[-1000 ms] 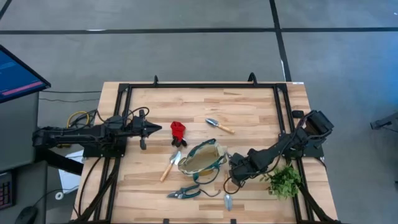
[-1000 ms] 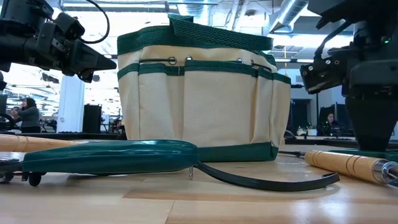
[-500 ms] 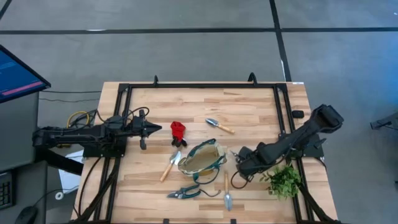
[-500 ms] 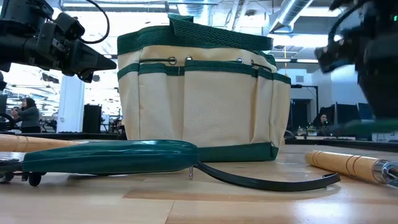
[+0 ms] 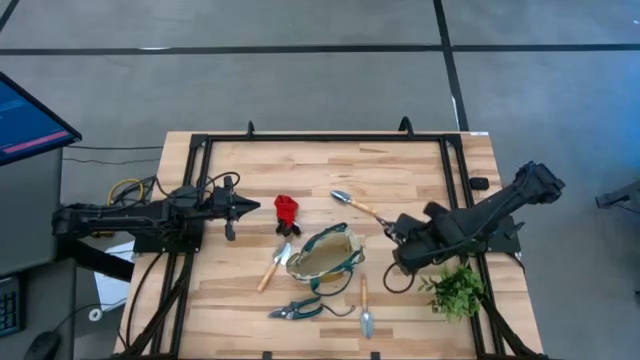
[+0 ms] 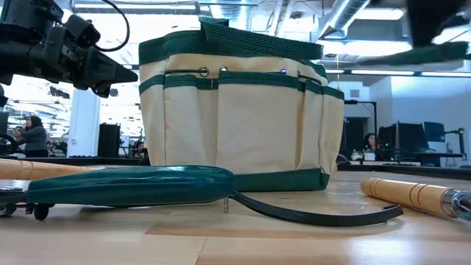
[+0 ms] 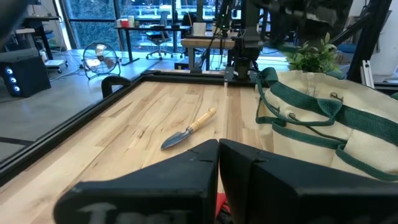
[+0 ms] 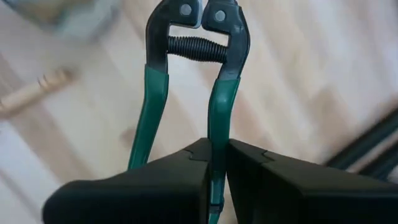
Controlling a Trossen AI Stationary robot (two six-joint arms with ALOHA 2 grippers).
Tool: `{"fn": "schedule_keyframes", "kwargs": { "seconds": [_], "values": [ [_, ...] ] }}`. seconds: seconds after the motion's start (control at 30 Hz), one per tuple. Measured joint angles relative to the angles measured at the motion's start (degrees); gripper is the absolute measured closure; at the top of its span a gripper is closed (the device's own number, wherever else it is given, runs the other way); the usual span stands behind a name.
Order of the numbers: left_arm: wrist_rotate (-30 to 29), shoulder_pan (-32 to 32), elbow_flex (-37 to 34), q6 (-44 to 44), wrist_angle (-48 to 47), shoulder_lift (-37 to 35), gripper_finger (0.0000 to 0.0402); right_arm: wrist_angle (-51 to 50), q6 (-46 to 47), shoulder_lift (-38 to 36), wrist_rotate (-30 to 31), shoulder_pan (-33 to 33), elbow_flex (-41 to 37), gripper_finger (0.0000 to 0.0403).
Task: Pick & Place Garden tools in Gardening bag
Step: Put the top shear scissors into the gardening bag
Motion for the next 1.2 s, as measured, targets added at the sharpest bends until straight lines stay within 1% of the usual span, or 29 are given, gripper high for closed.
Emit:
{"fn": "schedule_keyframes", "kwargs": {
  "seconds": [0.1,0.2,0.4,0.57,0.63,0.7,0.77,0.87,1.0,1.2],
  "values": [
    [0.02,0.01,0.00,0.02,0.10,0.00,0.0400,3.15,-10.63,-0.26,6.44,-2.11,2.64,0.0385],
    [0.02,0.01,0.00,0.02,0.24,0.00,0.0400,9.37,-22.49,-0.41,9.46,-4.53,3.71,0.0385],
    [0.02,-0.01,0.00,0.00,0.26,0.00,0.0400,23.89,-45.04,0.66,9.83,-9.05,3.84,0.0385],
    [0.05,0.01,0.00,0.01,0.24,0.00,0.0400,31.56,-58.39,3.19,6.19,-11.68,3.98,0.0385],
    [0.04,0.01,0.00,0.01,0.30,0.12,0.0400,31.14,-61.91,4.98,5.91,-11.90,3.72,0.0385],
    [0.25,0.01,0.00,0.02,0.29,0.26,0.0400,33.60,-65.45,6.79,5.56,-11.91,3.79,0.0385],
    [0.21,0.01,0.01,0.02,0.65,1.13,0.0400,33.29,-67.89,8.52,5.51,-11.85,3.78,0.0385],
    [0.17,0.01,0.00,0.04,0.67,1.98,0.0400,36.25,-70.49,11.26,3.79,-11.84,3.78,0.0385],
    [-1.08,0.01,0.02,0.03,1.27,3.08,0.0400,40.36,-72.35,12.52,3.38,-11.71,3.87,0.0385],
    [-1.33,-0.01,0.02,-0.13,1.55,3.39,0.0400,43.78,-74.07,11.84,2.71,-11.14,3.86,0.0385]
  ]
}}
